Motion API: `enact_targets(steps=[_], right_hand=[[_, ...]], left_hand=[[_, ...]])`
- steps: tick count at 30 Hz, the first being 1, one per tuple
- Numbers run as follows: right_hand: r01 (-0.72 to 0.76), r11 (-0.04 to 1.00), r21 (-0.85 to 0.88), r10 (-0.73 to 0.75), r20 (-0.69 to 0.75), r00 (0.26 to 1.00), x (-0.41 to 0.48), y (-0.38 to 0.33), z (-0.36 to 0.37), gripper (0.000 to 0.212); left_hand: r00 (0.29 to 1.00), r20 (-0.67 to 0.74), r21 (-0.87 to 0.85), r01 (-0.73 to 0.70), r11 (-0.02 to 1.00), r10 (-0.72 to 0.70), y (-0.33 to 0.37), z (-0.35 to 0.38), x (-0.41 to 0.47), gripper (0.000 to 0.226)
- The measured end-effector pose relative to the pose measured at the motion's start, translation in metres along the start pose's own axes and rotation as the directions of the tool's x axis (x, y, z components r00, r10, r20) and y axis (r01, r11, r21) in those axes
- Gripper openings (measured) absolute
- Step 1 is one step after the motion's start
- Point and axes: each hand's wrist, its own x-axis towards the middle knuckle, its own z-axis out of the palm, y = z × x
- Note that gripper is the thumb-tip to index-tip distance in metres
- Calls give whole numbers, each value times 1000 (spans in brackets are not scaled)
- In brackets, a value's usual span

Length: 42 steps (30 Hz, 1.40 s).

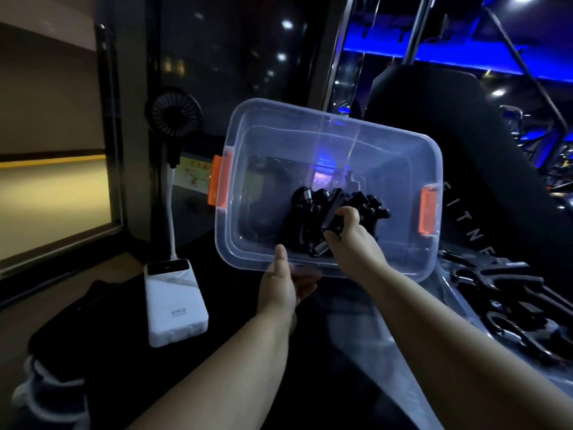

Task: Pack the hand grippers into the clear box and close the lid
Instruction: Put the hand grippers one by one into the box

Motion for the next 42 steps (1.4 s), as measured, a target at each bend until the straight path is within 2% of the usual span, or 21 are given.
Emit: enact_targets(steps=[9, 14, 17, 23, 29, 32, 38, 42], right_hand=[[136, 985, -103, -131, 54, 990, 28, -19, 34, 45], [211, 967, -142, -199, 93, 976, 36, -28, 43, 46], [203, 965, -167, -177, 162, 971, 45, -31, 51, 48], [100, 974, -205, -42, 269, 962, 67, -36, 59, 49], [105, 966, -238, -27, 309, 951, 81, -43, 62, 47], [109, 964, -244, -30, 306, 952, 81, -41, 68, 47], [178, 868, -465, -42, 287, 957, 85, -46, 72, 48], [218, 801, -558, -85, 255, 963, 88, -49, 76, 48]], left_hand=[[999, 31, 3, -25, 1000, 25, -1, 1, 2, 56], [1000, 30, 9, -5, 1000, 4, -1, 0, 4, 63], [1000, 17, 15, -22, 1000, 22, -3, 0, 6, 63], [999, 29, -13, -12, 1000, 13, -4, -2, 6, 62], [999, 35, -51, 19, 999, -17, -5, -2, 6, 72], [999, 33, -30, -9, 1000, 10, -4, -2, 6, 64], [999, 41, -49, -33, 998, 35, -2, -2, 5, 46], [999, 23, -37, -22, 999, 22, -2, -2, 6, 49]])
